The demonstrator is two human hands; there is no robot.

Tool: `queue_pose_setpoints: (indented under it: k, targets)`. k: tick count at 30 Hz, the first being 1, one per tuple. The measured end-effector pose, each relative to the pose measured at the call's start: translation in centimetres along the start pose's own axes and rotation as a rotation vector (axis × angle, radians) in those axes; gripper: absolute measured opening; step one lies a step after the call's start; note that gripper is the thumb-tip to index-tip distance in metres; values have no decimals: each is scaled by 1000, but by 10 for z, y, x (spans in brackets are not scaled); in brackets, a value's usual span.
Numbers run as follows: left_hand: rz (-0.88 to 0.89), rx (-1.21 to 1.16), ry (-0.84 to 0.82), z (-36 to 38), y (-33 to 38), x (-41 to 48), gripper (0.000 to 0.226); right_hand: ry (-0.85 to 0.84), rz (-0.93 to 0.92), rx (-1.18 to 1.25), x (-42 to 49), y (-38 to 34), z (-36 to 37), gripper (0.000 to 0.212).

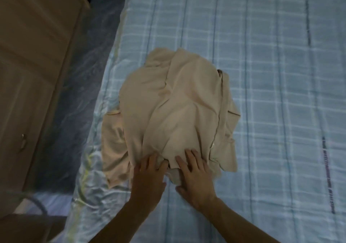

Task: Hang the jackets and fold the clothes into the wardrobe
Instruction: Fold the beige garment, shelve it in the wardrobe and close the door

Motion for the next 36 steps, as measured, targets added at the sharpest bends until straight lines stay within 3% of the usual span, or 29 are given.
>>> queue_pose_setpoints:
  k: [4, 6, 10, 17, 22, 25, 27, 30, 34, 36]
  targets:
    - [95, -87, 223, -15, -8, 10, 43, 313, -71, -29, 0, 2, -16, 46]
    - [84, -134, 212, -22, -17, 15, 40, 361, -64, -53, 3, 4, -28, 27]
    - [90, -332, 181, -54, -20, 16, 37, 264, 52, 129, 12, 21, -48, 18]
    - [164, -621, 241, -157, 3, -23, 48, 308, 177, 430, -15, -4, -114, 11]
    - [163, -664, 354, -247, 29, -69, 46, 581, 56, 508, -66, -46, -192, 12]
    - [150, -654, 444, -298, 45, -101, 42, 552, -39, 323, -99, -74, -229, 66]
    - [157, -633, 473, -329, 60, -125, 39, 552, -51, 183, -121, -90, -250, 81]
    - [195, -607, 506, -368, 85, -162, 35, 589, -38, 109, -155, -107, -274, 79]
    - [206, -534, 571, -409, 113, -203, 26, 629, -79, 211, -196, -124, -295, 61]
    - [212, -484, 614, -428, 128, -228, 26, 654, -100, 264, -217, -133, -303, 64]
Point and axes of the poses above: each hand's wrist, its own x-axis towards the middle knuckle, its own z-axis out of the palm, y = z × x, the point moved 8 cm from there along x, towards the middle knuckle, and after that the axes turned 14 degrees about -z, right-handed, at the moved point
